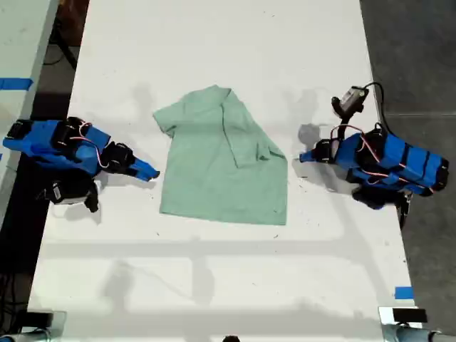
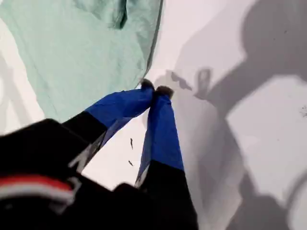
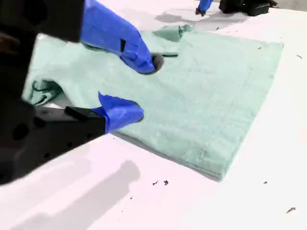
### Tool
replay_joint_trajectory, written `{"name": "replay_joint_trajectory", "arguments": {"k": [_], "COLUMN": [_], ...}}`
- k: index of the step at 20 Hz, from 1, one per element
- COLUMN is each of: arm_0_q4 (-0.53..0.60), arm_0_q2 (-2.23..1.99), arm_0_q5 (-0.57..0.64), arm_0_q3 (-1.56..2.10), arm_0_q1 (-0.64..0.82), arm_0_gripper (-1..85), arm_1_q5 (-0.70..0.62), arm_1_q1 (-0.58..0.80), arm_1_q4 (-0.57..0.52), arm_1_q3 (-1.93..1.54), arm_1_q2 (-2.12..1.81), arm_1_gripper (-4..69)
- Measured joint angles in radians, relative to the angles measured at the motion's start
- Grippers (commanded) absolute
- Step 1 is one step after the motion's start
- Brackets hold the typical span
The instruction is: Fold t shirt
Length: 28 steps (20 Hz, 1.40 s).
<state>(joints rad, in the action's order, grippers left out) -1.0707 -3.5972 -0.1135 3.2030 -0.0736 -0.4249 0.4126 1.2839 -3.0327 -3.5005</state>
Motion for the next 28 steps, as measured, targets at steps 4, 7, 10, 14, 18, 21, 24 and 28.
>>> {"name": "replay_joint_trajectory", "arguments": {"k": [4, 7, 10, 14, 18, 21, 24, 28], "arm_0_q4": [0.089, 0.098, 0.100, 0.101, 0.126, 0.147, 0.172, 0.202], "arm_0_q2": [0.000, 0.000, 0.000, 0.000, 0.244, 0.787, 1.181, 1.499], "arm_0_q5": [0.190, 0.218, 0.218, 0.216, 0.331, 0.560, 0.695, 0.719], "arm_0_q3": [0.014, 0.014, 0.014, 0.014, -0.178, -0.425, -0.577, -0.733], "arm_0_q1": [0.287, 0.357, 0.360, 0.357, 0.479, 0.730, 0.913, 0.939], "arm_0_gripper": [-0.1, -0.1, -0.1, -0.1, 14.5, 17.5, 18.0, 17.8], "arm_1_q5": [0.011, 0.011, 0.011, 0.014, 0.014, 0.014, 0.014, 0.014], "arm_1_q1": [0.000, 0.000, 0.000, 0.000, 0.005, 0.008, 0.008, 0.008], "arm_1_q4": [0.000, 0.000, 0.000, 0.000, 0.000, 0.000, 0.000, 0.000], "arm_1_q3": [0.000, 0.000, 0.000, 0.000, 0.000, 0.000, 0.000, 0.000], "arm_1_q2": [0.000, 0.000, 0.000, 0.000, 0.000, 0.000, 0.000, 0.000], "arm_1_gripper": [1.4, 1.4, 1.4, 1.4, 1.4, 1.4, 1.4, 1.4]}}
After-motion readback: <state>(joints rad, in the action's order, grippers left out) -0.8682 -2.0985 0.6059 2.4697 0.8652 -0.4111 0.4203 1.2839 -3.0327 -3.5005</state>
